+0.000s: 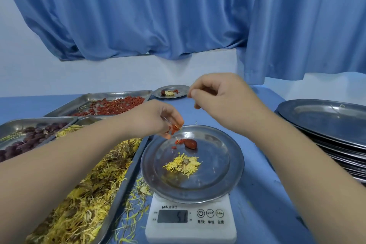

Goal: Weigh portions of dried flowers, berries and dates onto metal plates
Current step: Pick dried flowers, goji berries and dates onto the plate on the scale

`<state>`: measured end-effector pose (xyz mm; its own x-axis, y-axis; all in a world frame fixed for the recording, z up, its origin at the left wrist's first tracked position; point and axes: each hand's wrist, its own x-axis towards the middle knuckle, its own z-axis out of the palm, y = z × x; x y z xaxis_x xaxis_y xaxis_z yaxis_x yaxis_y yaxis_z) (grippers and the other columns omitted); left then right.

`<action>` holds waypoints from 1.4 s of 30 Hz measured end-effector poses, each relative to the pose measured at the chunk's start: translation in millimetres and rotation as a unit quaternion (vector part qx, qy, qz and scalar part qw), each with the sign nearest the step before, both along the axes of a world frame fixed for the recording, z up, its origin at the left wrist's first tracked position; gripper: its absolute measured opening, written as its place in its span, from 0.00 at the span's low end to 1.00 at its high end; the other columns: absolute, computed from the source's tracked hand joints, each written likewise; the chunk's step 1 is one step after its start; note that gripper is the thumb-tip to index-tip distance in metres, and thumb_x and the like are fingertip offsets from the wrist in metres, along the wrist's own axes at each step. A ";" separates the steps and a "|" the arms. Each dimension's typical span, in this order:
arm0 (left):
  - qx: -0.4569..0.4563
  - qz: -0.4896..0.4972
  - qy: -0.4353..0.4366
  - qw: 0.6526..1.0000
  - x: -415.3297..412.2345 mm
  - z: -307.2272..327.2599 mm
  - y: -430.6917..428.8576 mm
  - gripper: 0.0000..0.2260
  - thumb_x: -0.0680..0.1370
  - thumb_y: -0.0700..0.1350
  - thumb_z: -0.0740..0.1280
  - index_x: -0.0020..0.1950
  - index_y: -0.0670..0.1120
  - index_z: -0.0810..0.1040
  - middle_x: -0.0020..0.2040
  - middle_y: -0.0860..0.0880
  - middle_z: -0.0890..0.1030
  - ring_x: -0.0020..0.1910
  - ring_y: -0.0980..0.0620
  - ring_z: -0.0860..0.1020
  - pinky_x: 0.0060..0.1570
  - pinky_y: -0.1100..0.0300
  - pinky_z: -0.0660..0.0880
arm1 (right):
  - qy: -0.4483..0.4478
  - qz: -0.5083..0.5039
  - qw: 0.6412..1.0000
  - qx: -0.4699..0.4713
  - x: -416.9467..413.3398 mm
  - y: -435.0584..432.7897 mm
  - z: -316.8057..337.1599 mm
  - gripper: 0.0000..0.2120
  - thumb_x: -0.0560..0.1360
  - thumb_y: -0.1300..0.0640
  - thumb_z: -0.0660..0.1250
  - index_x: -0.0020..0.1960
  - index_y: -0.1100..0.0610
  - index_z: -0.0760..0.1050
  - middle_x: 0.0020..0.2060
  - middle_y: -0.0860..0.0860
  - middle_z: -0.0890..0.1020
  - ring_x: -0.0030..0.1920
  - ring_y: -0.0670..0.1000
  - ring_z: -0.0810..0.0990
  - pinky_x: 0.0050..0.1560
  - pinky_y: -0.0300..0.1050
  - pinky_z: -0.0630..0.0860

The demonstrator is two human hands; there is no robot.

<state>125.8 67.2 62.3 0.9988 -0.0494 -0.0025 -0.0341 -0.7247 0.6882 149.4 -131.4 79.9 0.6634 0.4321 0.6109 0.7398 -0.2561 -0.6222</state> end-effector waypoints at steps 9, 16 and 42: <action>0.063 0.030 -0.035 0.997 -4.7 -6.2 -9.7 0.07 0.76 0.38 0.70 0.48 0.50 0.82 0.43 0.52 0.84 0.41 0.53 0.83 0.34 0.63 0.79 | -0.072 -0.097 0.990 -0.074 -29.1 -51.7 -76.2 0.07 0.73 0.53 0.61 0.41 0.49 0.78 0.33 0.41 0.78 0.37 0.43 0.73 0.40 0.43 0.73; 0.012 0.057 -0.010 0.998 -6.5 -5.9 -15.3 0.10 0.78 0.35 0.65 0.53 0.48 0.80 0.45 0.50 0.86 0.42 0.55 0.84 0.39 0.62 0.79 | -0.105 -0.128 0.982 -0.091 -27.3 -68.4 -92.5 0.06 0.75 0.56 0.63 0.42 0.49 0.77 0.34 0.41 0.76 0.37 0.42 0.73 0.39 0.47 0.75; -0.026 0.082 -0.072 0.994 -18.6 -24.0 -11.9 0.14 0.74 0.34 0.70 0.50 0.53 0.82 0.48 0.50 0.82 0.46 0.52 0.82 0.39 0.62 0.78 | -0.113 -0.150 0.977 -0.104 -20.9 -71.4 -96.5 0.05 0.74 0.57 0.64 0.43 0.52 0.78 0.36 0.43 0.79 0.36 0.44 0.71 0.38 0.47 0.75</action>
